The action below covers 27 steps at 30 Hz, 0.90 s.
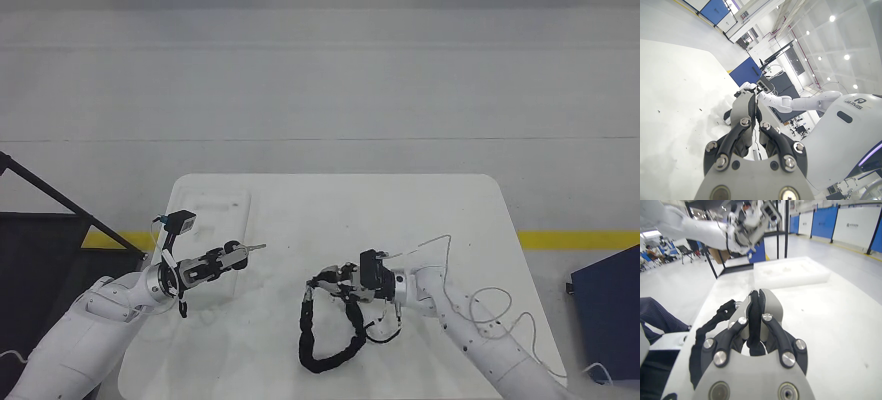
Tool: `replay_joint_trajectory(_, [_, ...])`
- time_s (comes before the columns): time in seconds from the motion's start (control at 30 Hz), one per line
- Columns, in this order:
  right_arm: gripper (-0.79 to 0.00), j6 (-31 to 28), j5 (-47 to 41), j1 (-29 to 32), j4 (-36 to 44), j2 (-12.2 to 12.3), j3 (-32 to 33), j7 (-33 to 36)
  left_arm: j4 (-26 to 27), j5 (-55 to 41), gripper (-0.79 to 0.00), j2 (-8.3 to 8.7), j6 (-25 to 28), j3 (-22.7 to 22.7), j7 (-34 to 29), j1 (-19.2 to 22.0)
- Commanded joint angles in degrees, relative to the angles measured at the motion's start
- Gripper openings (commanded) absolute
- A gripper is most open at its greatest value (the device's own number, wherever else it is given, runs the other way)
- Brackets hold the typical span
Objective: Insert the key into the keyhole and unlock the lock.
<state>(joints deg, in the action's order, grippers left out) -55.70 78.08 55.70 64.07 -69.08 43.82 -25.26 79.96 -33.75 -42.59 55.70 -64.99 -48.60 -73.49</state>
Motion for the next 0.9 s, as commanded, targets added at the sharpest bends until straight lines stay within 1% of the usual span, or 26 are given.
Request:
replay_joint_trajectory(0.0, [-0.785,1.99,-0.20,-0.82,-0.37,-0.60,-1.07,5.26,0.00,0.00,-0.785,0.00,0.00,0.00,0.00,0.00])
replay_joint_trajectory(0.1, [-0.785,5.20,-1.18,-2.31,0.26,-1.89,-3.16,12.76,0.00,0.00,-0.785,0.00,0.00,0.00,0.00,0.00])
replay_joint_trajectory(0.17, [-0.785,5.91,-2.13,-3.53,1.17,-2.85,-4.72,16.25,0.00,0.00,-0.785,0.00,0.00,0.00,0.00,0.00])
replay_joint_trajectory(0.3, [-0.785,6.50,-3.03,-5.89,2.26,-4.51,-7.23,19.28,0.00,0.00,-0.785,0.00,0.00,0.00,0.00,0.00])
replay_joint_trajectory(0.43, [-0.785,6.15,-3.76,-7.30,1.66,-5.64,-8.61,19.38,0.00,0.00,-0.785,0.00,0.00,0.00,0.00,0.00])
replay_joint_trajectory(0.57, [-0.785,7.81,-1.84,-7.99,-0.62,-6.06,-9.19,22.29,0.00,0.00,-0.785,0.00,0.00,0.00,0.00,0.00])
replay_joint_trajectory(0.67, [-0.785,8.72,-0.67,-8.05,-1.87,-6.11,-9.38,26.21,0.00,0.00,-0.785,0.00,0.00,0.00,0.00,0.00])
replay_joint_trajectory(0.77, [-0.785,9.09,-0.76,-7.56,-1.14,-5.94,-8.88,28.34,0.00,0.00,-0.785,0.00,0.00,0.00,0.00,0.00])
replay_joint_trajectory(0.87, [-0.785,8.98,0.22,-6.61,0.64,-5.22,-7.79,30.15,0.00,0.00,-0.785,0.00,0.00,0.00,0.00,0.00])
